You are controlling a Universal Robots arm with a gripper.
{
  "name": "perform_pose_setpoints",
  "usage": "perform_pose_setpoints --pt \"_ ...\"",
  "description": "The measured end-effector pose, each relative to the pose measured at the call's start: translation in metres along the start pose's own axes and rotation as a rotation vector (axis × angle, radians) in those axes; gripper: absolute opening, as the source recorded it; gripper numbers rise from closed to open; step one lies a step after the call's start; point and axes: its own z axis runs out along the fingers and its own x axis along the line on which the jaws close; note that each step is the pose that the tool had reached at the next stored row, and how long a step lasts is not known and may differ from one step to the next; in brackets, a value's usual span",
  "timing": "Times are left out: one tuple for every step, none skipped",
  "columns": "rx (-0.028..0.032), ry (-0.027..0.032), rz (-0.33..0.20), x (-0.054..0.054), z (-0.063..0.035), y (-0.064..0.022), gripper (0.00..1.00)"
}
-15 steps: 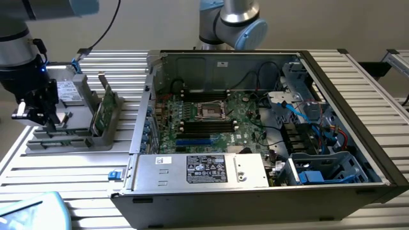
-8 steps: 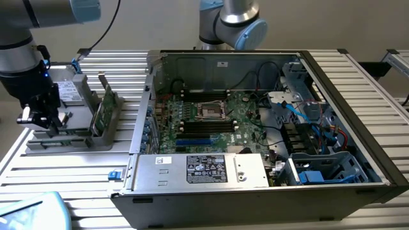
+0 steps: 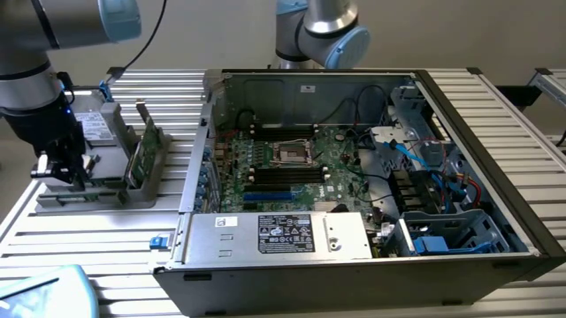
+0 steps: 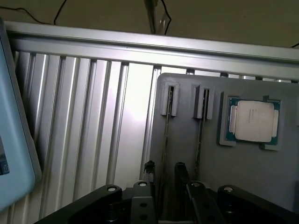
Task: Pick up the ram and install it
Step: 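Pick up the ram and move it above insertion slot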
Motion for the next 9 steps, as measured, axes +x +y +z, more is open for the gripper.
perform_pose_setpoints --pt "0.0005 0.0004 -0.006 0.000 0.0019 0.0001 0.31" --pt "0.0007 0.0008 -0.011 0.000 0.0036 0.0003 0.31" --pt "0.0011 0.0012 -0.017 0.000 0.0055 0.0005 0.31" --pt "0.0015 0.0016 -0.022 -0.001 0.0074 0.0007 0.31" --pt "0.0018 0.0020 -0.027 -0.001 0.0093 0.0009 0.31" --pt "0.0021 0.0025 -0.031 -0.001 0.0111 0.0011 0.31" --pt "0.0023 0.0028 -0.036 -0.001 0.0130 0.0013 0.31" --pt "0.0027 0.0032 -0.040 -0.001 0.0148 0.0015 0.31" --pt "0.0029 0.0035 -0.044 -0.001 0.0165 0.0016 0.31"
